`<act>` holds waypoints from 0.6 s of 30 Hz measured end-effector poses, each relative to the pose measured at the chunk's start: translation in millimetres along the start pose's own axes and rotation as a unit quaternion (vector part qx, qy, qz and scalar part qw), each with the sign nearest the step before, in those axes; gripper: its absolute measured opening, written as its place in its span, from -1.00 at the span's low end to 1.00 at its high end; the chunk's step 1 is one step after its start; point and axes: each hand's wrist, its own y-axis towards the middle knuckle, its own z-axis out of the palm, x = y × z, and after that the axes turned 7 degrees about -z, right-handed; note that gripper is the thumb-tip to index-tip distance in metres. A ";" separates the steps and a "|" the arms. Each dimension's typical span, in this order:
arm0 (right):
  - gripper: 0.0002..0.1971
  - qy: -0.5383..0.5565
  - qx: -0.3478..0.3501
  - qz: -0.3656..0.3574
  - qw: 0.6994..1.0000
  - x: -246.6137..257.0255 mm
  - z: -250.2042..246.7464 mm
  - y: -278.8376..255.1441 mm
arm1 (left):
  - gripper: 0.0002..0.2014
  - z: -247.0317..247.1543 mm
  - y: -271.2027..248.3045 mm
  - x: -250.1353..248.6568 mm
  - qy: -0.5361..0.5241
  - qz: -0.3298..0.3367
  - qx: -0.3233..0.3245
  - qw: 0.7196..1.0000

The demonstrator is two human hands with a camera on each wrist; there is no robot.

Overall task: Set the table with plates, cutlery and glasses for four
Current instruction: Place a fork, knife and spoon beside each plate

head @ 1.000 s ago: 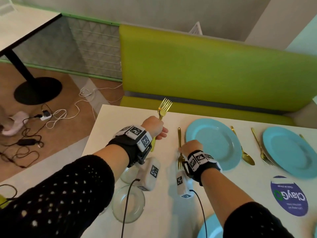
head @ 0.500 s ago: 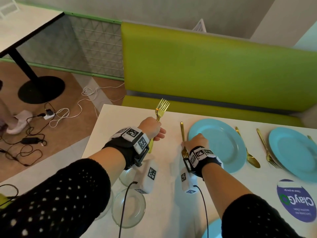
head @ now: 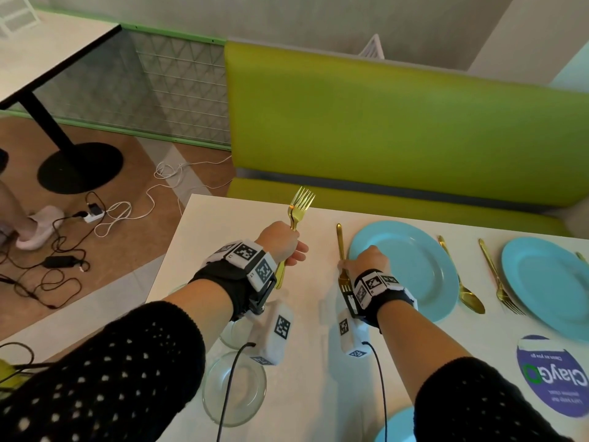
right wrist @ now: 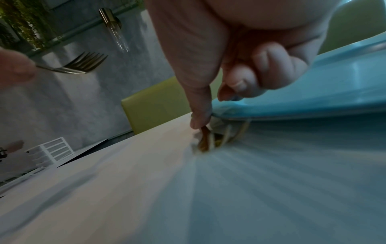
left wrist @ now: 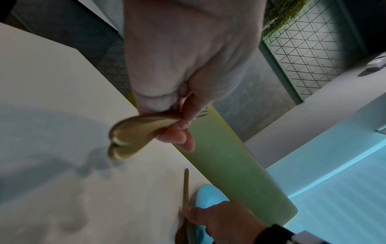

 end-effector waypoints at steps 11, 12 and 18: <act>-0.47 -0.009 0.015 -0.050 0.999 -1.0 -27.3 -19.0 | -0.75 10.5 -10.4 -0.9 -0.018 -0.001 0.021 1.000; -0.49 -0.010 0.013 -0.063 0.998 -0.9 -33.0 -26.0 | -0.73 13.0 -15.1 -1.4 -0.017 -0.002 0.029 0.999; -0.63 0.057 0.040 -0.133 0.989 -8.1 -56.8 -77.6 | -0.85 35.3 -49.4 3.7 -0.005 0.051 0.062 0.997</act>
